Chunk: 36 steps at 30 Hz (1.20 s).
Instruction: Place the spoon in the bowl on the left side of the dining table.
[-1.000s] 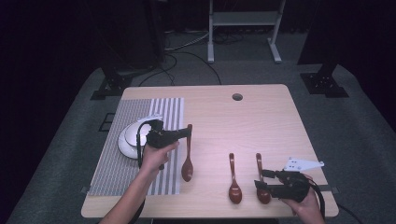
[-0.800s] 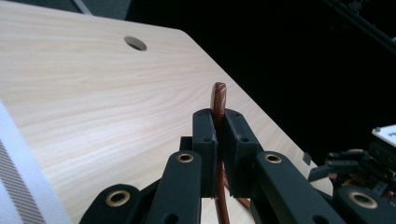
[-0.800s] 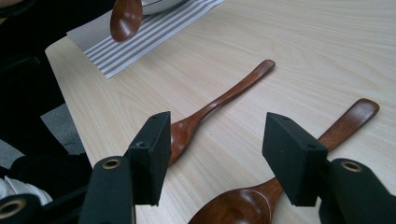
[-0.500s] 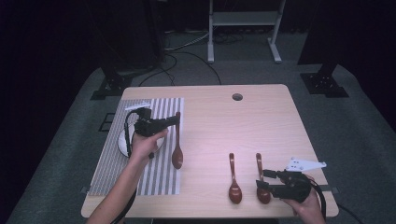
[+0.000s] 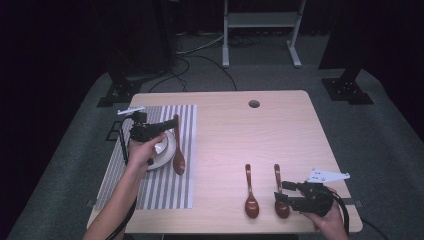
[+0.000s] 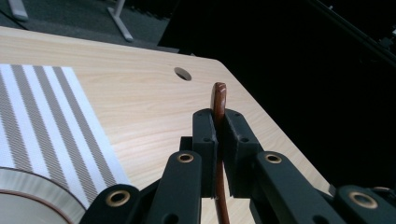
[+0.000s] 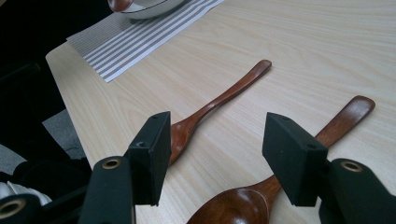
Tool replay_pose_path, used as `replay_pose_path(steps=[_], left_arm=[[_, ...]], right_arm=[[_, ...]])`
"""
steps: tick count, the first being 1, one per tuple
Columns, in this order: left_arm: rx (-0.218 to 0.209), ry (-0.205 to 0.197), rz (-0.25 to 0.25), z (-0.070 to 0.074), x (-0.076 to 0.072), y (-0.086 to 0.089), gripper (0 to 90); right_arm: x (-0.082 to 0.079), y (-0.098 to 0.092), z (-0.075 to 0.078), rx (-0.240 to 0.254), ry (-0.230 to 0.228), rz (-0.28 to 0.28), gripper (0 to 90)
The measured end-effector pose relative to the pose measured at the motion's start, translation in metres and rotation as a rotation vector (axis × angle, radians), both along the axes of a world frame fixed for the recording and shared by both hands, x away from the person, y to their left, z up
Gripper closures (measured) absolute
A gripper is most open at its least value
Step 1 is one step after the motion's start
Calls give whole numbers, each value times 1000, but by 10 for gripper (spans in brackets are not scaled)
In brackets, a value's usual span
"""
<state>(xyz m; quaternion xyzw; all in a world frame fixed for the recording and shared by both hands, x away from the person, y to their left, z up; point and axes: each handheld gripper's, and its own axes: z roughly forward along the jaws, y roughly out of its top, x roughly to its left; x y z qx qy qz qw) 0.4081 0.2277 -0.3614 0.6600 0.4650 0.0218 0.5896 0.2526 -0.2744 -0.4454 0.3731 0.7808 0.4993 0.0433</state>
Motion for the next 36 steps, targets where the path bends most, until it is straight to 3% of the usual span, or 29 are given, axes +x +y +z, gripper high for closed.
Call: replay_pose_path(steps=[36], left_arm=[[2, -6, 149, 17, 12, 56, 842]], right_arm=[[0, -3, 2, 10, -5, -9, 409]])
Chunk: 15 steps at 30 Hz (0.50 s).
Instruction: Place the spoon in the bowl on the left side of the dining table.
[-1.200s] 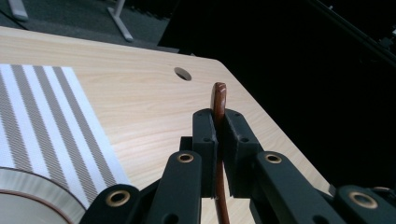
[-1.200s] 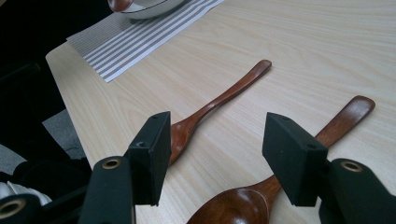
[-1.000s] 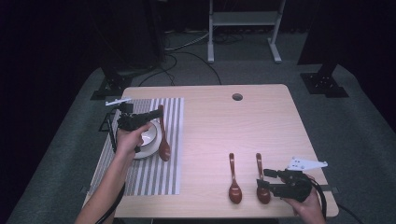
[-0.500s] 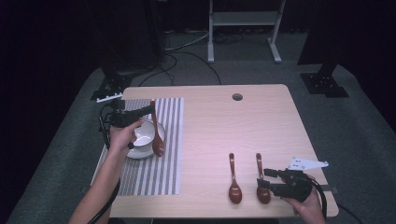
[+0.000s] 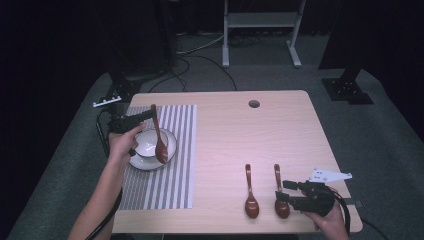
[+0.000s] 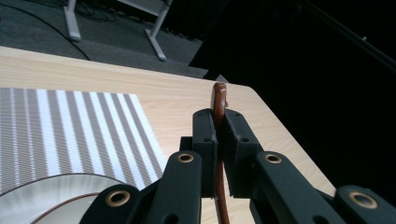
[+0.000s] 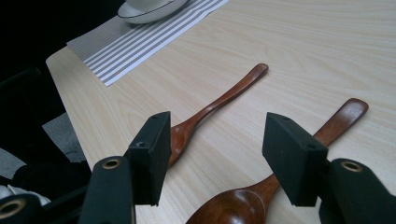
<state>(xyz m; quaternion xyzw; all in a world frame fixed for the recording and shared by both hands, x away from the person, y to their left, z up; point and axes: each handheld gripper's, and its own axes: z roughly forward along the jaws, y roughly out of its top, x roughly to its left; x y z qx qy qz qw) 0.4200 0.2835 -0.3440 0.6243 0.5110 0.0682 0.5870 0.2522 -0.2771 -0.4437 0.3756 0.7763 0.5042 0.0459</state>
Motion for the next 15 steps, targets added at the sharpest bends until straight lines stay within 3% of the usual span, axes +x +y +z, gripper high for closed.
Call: replay_pose_path(steps=[15], left_arm=[[-18, 27, 77, -4, 7, 21, 842]], right_arm=[[1, 2, 0, -5, -1, 2, 409]])
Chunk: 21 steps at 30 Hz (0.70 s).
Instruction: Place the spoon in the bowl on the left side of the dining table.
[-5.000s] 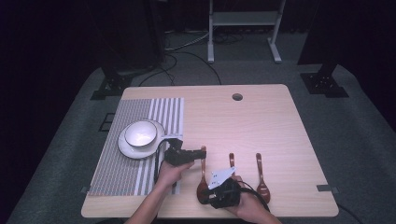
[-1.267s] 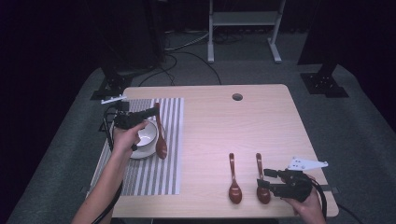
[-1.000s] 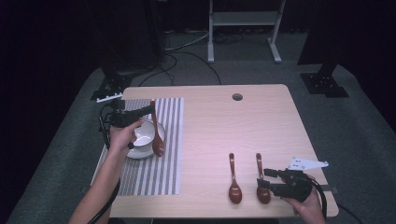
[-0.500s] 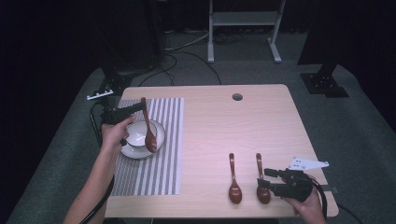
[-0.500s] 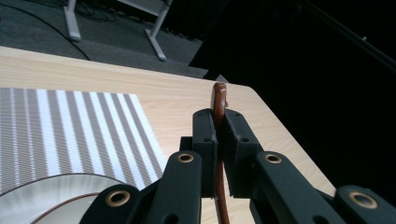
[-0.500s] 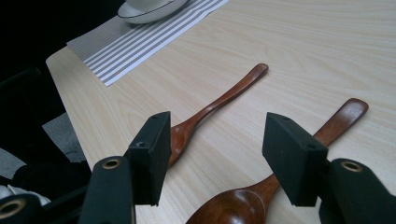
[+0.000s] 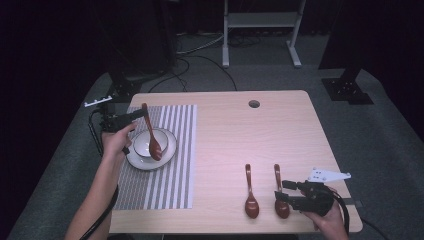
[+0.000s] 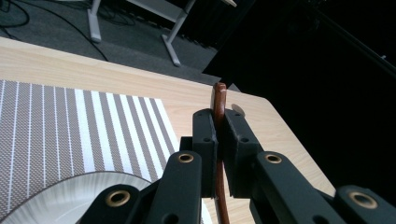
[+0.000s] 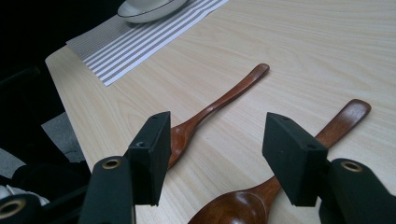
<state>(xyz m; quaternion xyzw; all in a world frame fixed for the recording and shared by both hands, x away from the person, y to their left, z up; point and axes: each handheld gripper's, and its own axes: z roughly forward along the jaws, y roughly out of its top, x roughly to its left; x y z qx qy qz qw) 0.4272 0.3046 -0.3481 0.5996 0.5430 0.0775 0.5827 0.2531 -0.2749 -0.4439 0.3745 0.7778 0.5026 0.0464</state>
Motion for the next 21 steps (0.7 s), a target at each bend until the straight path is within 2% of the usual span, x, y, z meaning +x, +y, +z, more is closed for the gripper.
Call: replay_pose_path(steps=[11, 21], left_arm=[[7, 10, 45, 2, 6, 6, 841], [9, 18, 116, -4, 9, 18, 841]], right_arm=[[-1, -2, 0, 1, -8, -6, 410], [-1, 0, 1, 1, -8, -4, 409]])
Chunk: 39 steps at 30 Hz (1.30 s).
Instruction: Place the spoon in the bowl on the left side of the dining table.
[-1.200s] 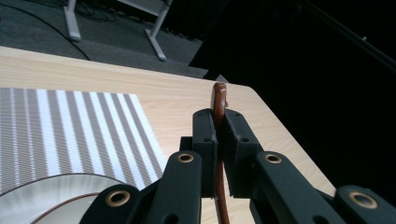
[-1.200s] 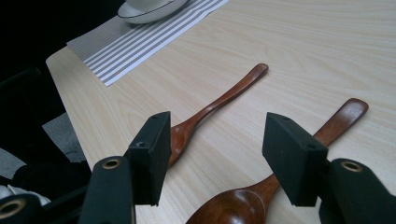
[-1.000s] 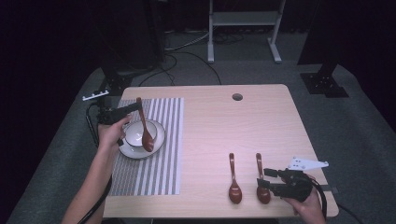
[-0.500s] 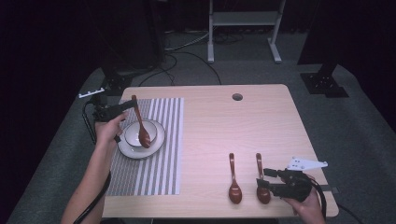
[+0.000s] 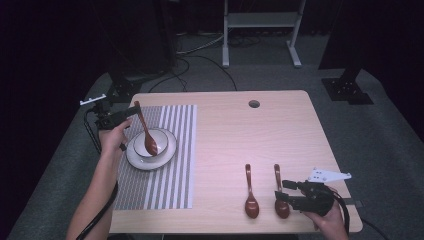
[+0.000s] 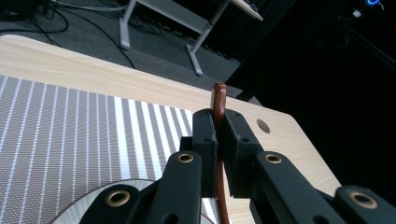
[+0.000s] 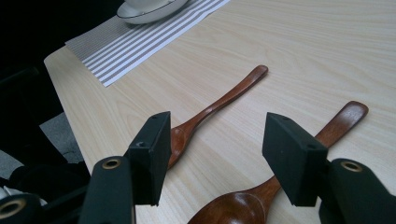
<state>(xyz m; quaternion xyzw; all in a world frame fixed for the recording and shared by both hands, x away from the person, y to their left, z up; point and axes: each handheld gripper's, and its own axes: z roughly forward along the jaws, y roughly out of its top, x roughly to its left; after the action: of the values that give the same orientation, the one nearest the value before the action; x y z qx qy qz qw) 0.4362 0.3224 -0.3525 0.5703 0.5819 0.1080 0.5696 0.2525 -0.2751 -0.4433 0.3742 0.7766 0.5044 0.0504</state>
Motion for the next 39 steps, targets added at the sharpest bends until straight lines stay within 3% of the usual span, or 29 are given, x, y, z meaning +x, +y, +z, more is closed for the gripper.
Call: replay_pose_path(steps=[9, 19, 30, 33, 39], left_arm=[[-25, 5, 34, -7, 0, 6, 841], [-10, 10, 44, -13, 1, 6, 841], [-9, 52, 71, -30, 1, 14, 841], [-40, 56, 79, -37, -1, 21, 840], [-63, 61, 93, -45, -3, 28, 840]], right_arm=[[0, 1, 0, 8, 2, 3, 409], [1, 1, -1, 6, 4, 6, 409], [1, 2, -1, 5, 9, 6, 409], [1, 3, -1, 3, 10, 10, 409], [2, 5, -2, -2, 11, 13, 409]])
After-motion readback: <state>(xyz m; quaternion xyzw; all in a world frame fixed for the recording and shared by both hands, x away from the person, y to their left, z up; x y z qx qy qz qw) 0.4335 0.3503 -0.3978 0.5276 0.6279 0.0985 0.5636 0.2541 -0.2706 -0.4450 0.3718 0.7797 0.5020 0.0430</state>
